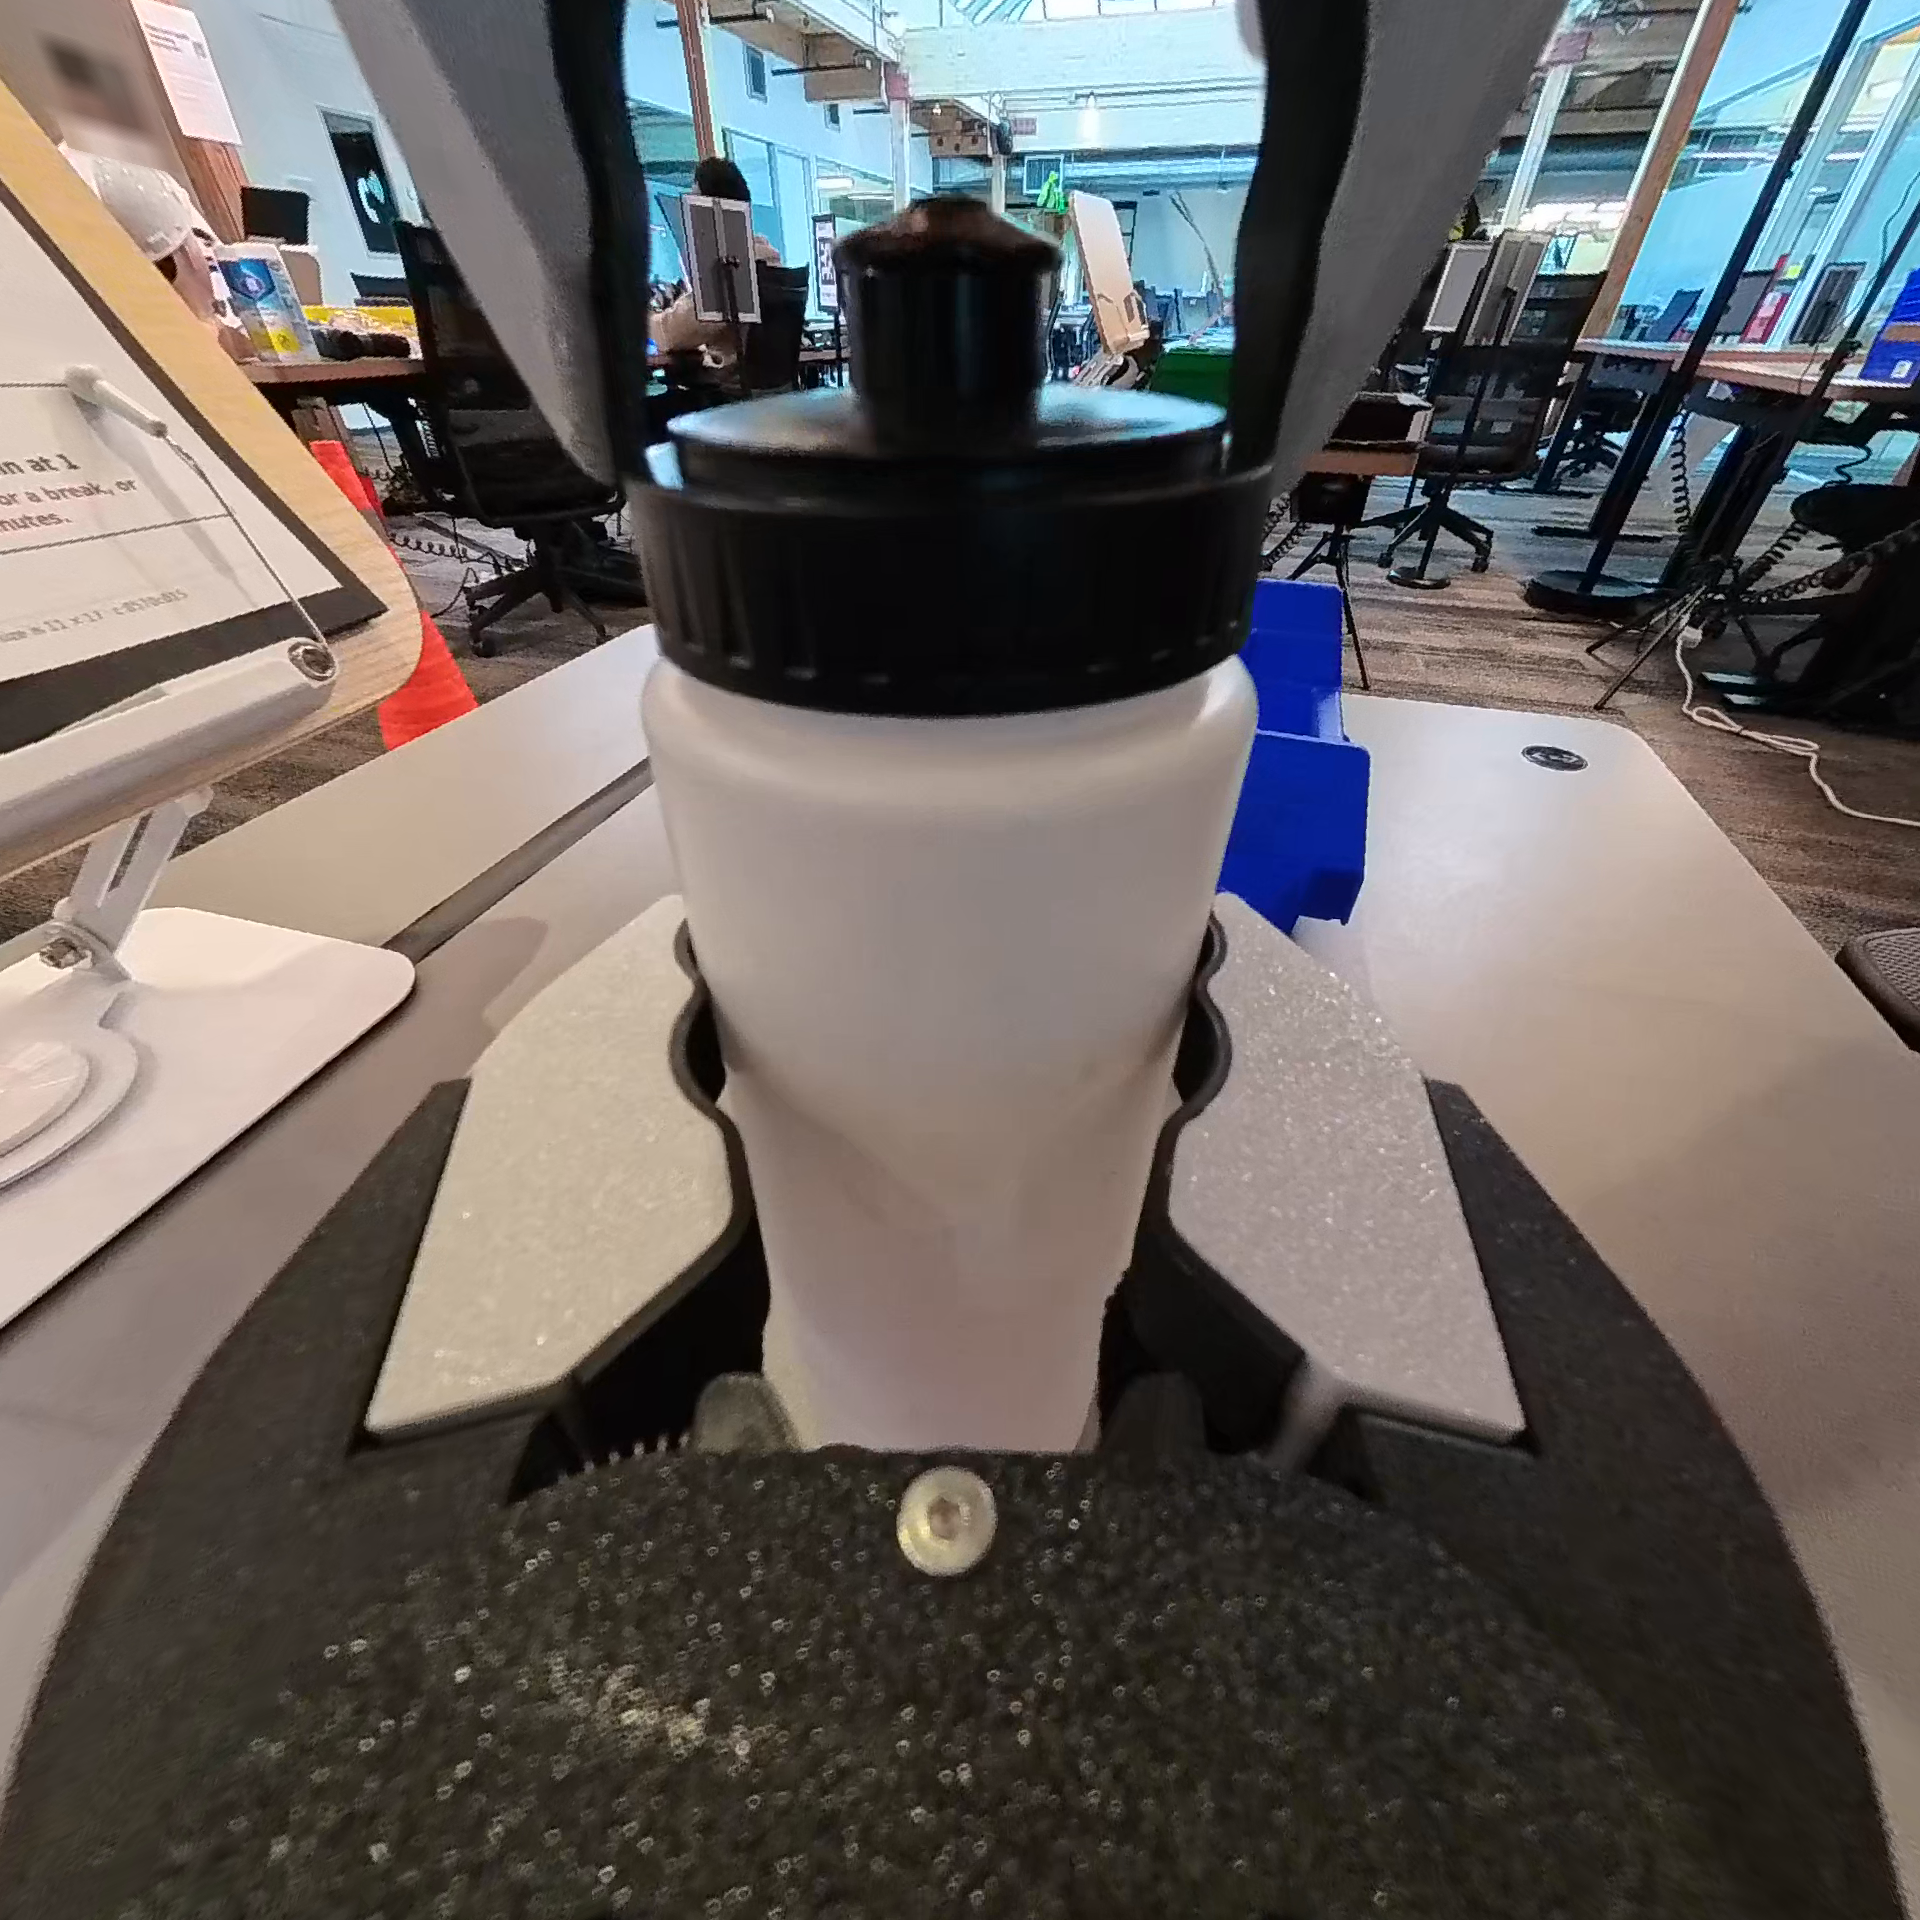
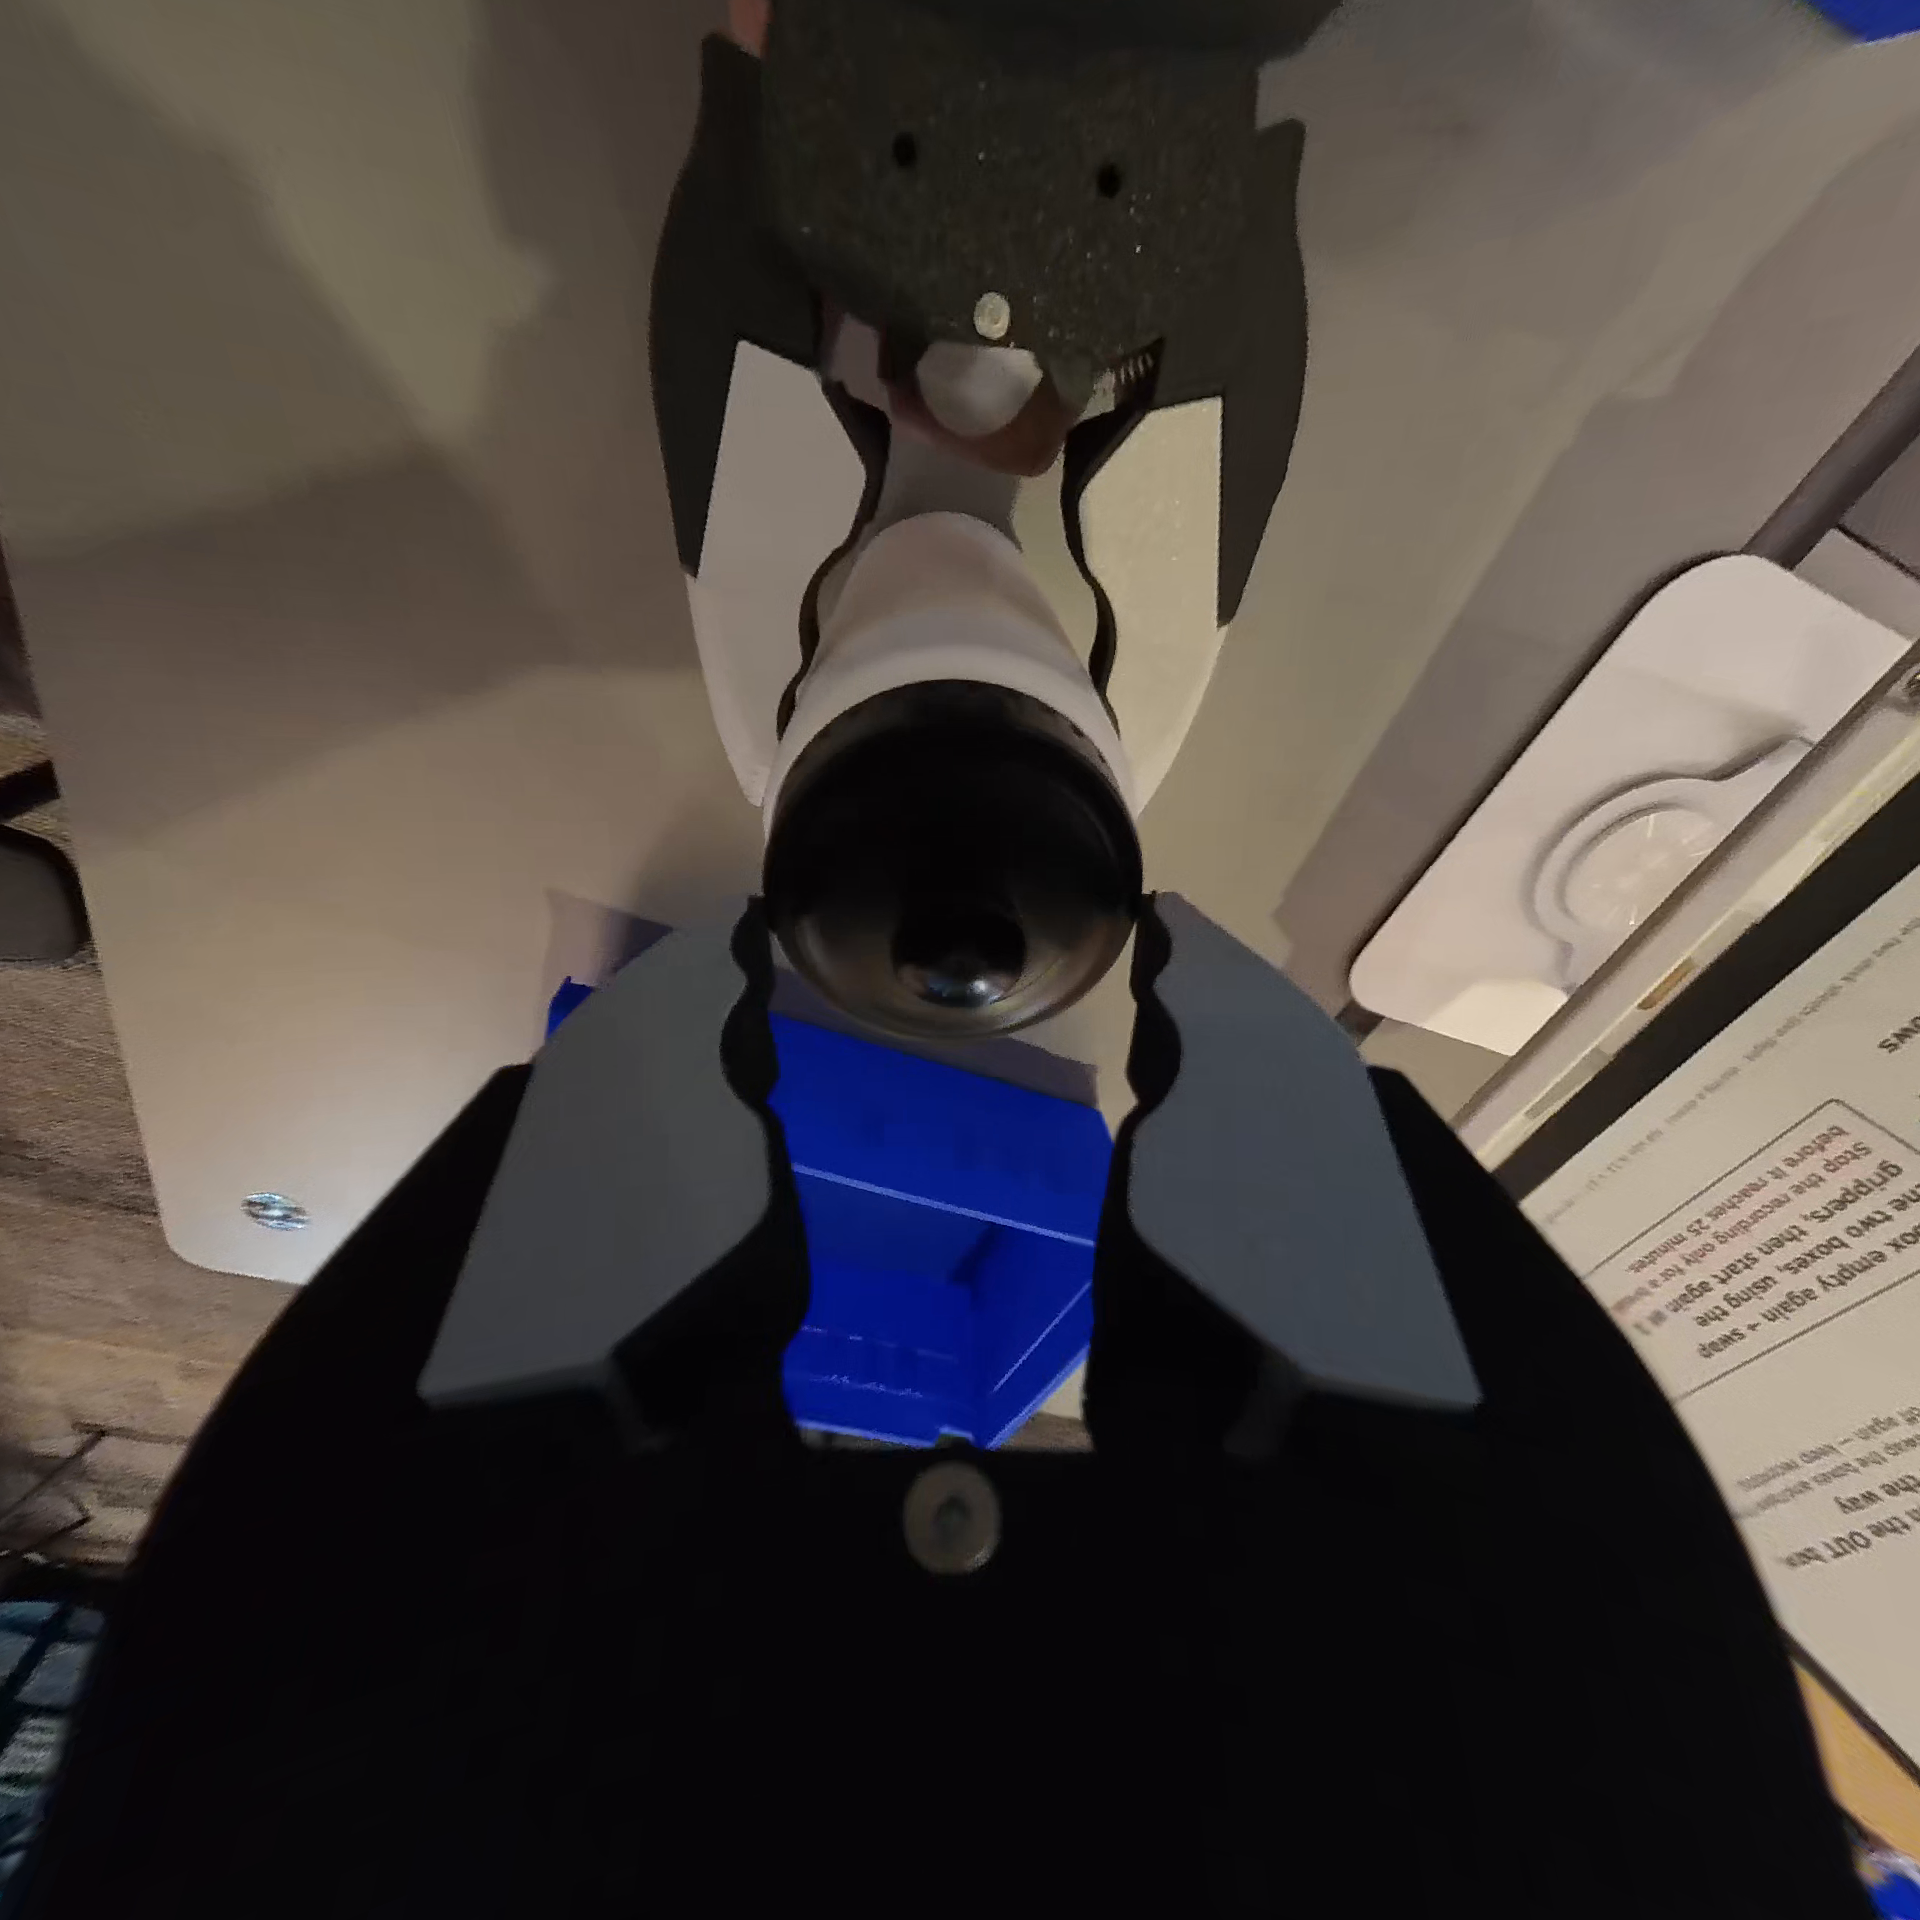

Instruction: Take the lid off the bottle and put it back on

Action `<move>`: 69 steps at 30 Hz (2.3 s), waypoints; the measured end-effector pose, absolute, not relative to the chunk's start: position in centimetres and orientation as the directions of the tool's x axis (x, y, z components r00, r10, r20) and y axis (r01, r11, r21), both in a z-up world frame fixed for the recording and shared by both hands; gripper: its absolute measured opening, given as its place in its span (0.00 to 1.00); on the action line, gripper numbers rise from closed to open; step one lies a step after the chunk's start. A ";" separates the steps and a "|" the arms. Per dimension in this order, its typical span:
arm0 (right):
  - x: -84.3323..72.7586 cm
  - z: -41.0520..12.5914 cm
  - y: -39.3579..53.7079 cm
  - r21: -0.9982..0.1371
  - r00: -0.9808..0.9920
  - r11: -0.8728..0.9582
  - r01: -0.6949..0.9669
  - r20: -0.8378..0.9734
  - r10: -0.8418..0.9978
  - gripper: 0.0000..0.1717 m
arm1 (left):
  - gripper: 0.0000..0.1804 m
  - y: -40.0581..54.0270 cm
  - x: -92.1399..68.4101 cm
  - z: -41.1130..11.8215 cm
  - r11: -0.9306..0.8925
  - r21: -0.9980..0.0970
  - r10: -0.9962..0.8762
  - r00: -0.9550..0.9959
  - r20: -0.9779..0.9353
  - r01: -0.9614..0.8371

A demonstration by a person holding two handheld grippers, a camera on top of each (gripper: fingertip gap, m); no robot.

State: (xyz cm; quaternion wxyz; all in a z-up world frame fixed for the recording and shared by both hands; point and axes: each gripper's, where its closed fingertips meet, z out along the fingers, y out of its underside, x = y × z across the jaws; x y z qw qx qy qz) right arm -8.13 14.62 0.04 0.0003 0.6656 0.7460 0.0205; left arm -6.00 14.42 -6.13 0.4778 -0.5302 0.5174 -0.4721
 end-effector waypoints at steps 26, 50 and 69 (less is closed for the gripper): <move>-8.0 -0.1 15.2 0.116 -0.199 0.182 0.977 0.168 0.965 0.44 | 0.48 14.4 -6.0 -6.2 -0.008 -0.995 -1.000 0.020 0.006 -0.098; -6.4 -0.4 14.2 0.314 0.164 -0.191 0.930 0.108 0.980 0.60 | 0.48 14.4 -5.9 -6.2 -0.008 -0.995 -1.000 0.019 0.006 -0.100; -8.1 -0.2 14.7 0.203 -0.010 -0.003 0.979 0.065 0.998 0.39 | 0.48 14.4 -5.9 -6.3 -0.012 -0.995 -1.000 0.020 0.010 -0.098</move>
